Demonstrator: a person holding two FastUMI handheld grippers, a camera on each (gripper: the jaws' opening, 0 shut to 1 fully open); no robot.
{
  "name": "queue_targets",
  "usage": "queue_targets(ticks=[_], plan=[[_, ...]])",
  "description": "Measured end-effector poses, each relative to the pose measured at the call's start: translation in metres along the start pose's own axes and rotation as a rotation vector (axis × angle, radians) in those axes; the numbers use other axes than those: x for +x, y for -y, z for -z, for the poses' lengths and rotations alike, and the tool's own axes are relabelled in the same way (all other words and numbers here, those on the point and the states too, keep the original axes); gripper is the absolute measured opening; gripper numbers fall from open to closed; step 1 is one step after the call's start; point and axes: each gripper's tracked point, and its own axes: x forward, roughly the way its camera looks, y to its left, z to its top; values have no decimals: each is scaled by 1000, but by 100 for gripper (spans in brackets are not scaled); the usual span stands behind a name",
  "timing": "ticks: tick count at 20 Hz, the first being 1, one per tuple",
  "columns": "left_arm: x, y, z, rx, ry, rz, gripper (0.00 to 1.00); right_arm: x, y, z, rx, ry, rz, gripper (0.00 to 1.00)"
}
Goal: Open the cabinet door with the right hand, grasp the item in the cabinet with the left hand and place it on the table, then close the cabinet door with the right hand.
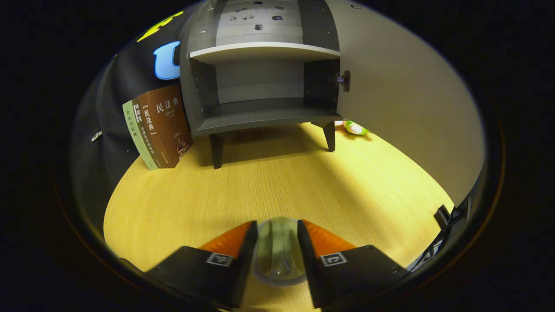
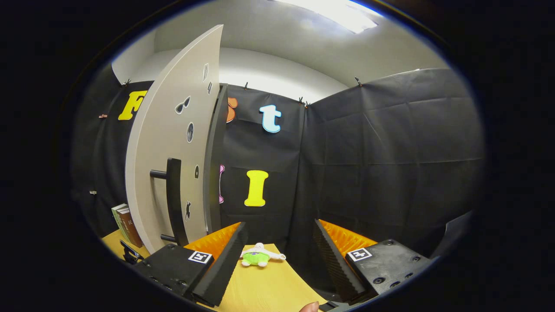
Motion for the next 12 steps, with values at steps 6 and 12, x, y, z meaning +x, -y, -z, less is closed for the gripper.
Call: queue_targets(ticks=[6,12], plan=[[-17,4,-5,21,18,21,98,1,3,-1,-8,10,18,97],[-57,-5,-51,-6,126,18,98,7,-5,-3,-1,17,5,97]])
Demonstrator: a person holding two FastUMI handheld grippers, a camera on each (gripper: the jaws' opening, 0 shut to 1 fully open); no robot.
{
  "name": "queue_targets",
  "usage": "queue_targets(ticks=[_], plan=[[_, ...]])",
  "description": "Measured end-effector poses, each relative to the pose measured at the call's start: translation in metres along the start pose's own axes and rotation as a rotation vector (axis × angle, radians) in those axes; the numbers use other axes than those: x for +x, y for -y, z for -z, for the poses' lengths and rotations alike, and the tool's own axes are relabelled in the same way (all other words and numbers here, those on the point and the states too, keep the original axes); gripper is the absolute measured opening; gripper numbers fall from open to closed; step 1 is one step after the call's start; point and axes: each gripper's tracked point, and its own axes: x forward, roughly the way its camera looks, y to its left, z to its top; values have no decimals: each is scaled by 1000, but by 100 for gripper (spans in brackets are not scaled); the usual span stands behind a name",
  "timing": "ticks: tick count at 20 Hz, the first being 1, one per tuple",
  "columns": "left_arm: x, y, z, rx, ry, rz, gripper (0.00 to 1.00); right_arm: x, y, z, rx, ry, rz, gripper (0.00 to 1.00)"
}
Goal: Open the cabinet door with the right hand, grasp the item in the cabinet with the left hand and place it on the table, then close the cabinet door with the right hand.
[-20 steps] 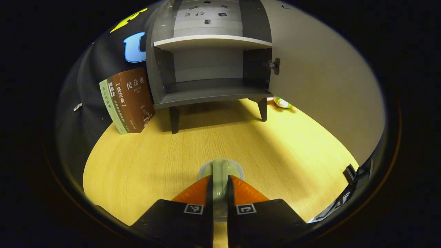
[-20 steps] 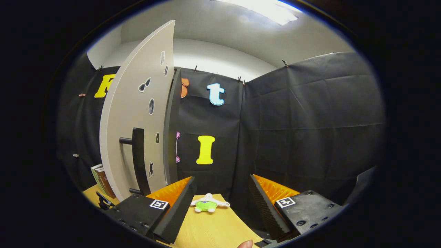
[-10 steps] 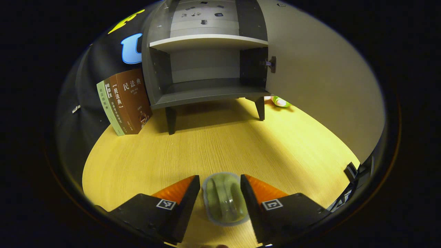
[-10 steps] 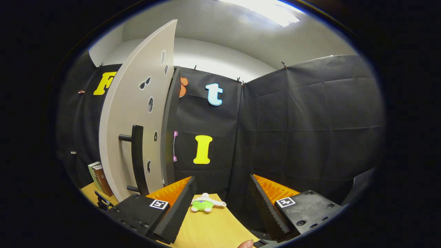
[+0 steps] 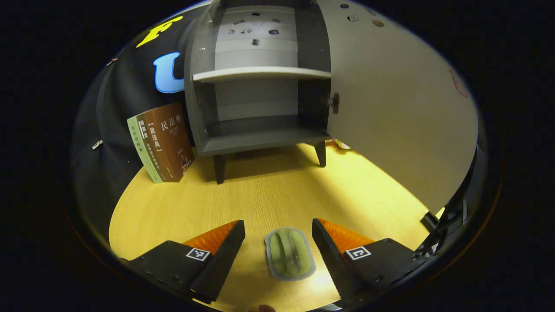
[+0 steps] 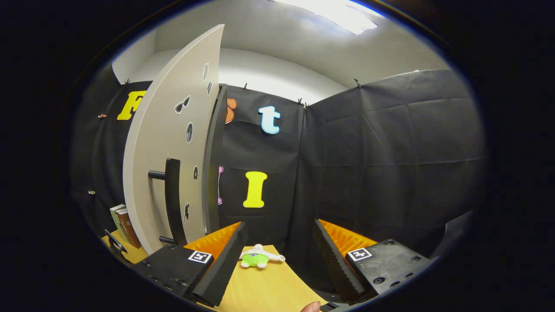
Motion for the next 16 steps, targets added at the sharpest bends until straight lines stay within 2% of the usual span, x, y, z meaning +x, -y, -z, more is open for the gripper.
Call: queue_targets(ticks=[7,11,16], plan=[[-69,-29,-75,39,167,-67,98,7,-8,2,44,-14,-18,97],[-112,-47,-112,11,235,-88,97,9,-18,0,71,-18,-32,97],[-164,-73,-170,9,375,-120,97,3,-39,-4,132,-26,-66,97]])
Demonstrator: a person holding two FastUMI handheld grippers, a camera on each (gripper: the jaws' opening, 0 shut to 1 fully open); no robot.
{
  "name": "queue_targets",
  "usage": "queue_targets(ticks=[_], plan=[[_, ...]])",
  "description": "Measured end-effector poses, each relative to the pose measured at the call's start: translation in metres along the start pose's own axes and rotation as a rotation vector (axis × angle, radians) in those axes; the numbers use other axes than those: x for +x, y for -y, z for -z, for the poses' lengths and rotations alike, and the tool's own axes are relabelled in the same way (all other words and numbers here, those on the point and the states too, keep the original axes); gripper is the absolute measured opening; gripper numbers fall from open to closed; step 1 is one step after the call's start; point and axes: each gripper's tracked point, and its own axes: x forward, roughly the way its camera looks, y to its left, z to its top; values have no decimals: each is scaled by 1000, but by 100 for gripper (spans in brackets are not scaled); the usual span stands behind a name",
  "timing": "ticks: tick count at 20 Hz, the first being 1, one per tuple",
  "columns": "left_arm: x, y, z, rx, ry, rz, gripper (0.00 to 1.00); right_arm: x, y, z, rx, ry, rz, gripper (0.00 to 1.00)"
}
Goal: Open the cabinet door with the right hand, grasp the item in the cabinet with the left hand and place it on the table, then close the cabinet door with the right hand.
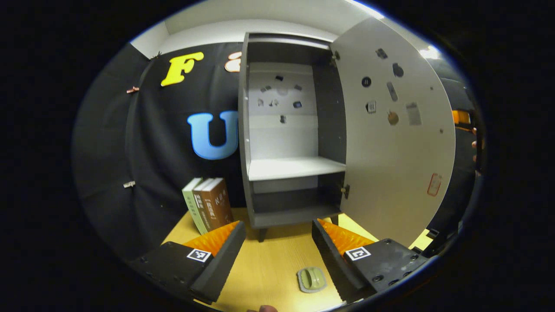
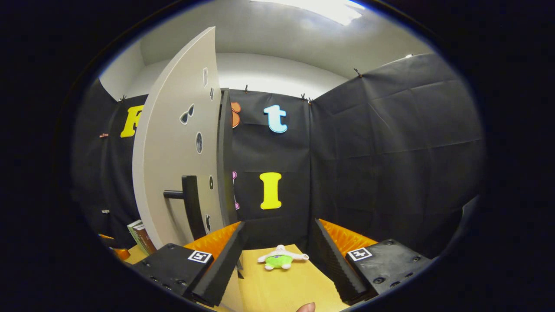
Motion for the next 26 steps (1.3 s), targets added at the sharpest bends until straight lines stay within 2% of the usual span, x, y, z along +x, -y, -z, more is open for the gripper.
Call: queue_targets(ticks=[5,9,13,17,26], plan=[[-21,-25,-45,-78,101,-1,96,-8,-11,-4,5,5,6,95],[-33,-50,-46,-54,102,-40,97,-14,-14,-2,22,2,14,95],[-43,-62,-46,-82,108,-36,97,-18,-18,1,-9,-1,36,97],[-49,-74,-46,-69,105,-45,97,-21,-33,1,-17,-5,39,97],[-56,-100,-50,-64,100,-79,97,-37,-88,11,56,-33,-28,97]])
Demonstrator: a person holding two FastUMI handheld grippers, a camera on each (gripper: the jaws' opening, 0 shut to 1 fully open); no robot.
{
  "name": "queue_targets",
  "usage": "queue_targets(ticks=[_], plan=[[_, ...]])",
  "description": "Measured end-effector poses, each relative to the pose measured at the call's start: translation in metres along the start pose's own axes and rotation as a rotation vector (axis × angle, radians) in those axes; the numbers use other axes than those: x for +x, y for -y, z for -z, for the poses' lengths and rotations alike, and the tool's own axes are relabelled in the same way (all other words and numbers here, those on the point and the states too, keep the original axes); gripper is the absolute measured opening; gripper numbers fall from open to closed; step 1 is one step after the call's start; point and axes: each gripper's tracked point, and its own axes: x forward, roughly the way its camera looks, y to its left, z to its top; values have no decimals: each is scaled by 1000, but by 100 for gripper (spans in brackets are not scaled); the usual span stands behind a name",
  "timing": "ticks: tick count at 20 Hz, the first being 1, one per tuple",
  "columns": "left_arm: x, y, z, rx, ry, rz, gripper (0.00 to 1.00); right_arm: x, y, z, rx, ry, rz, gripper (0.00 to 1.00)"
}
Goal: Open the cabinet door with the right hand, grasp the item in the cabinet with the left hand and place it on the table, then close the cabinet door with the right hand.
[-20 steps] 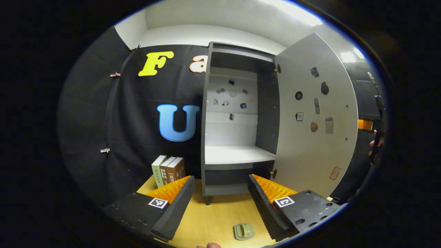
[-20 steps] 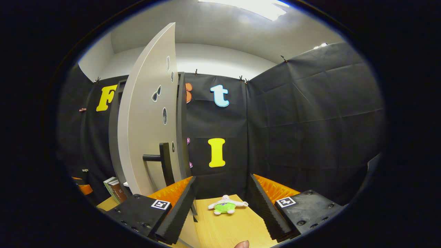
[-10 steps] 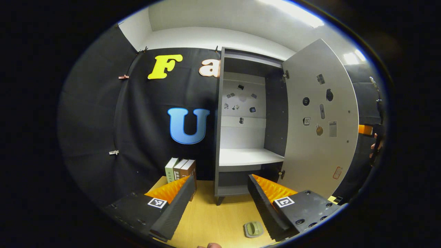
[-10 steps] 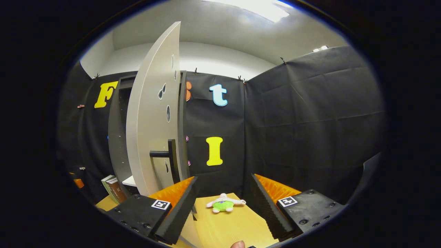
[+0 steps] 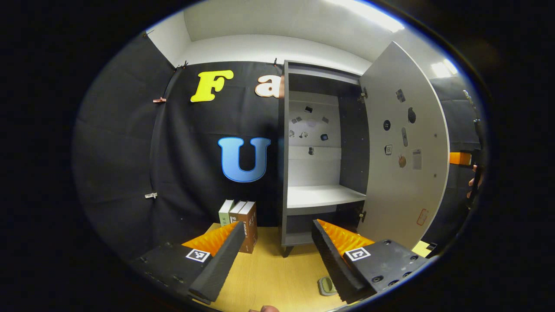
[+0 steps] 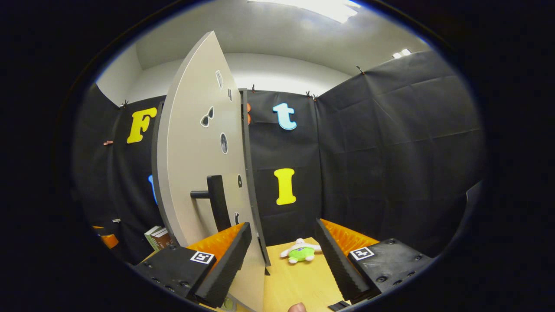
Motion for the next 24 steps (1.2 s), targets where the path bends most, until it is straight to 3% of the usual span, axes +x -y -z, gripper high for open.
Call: queue_targets(ticks=[6,15,24], plan=[[-1,-18,-7,23,-6,-44,97,2,-57,13,67,-29,-108,97],[2,-22,-8,31,-11,-48,97,18,-159,21,118,-48,-307,97],[2,-16,-14,31,7,-40,97,8,-190,26,79,-49,-367,97]])
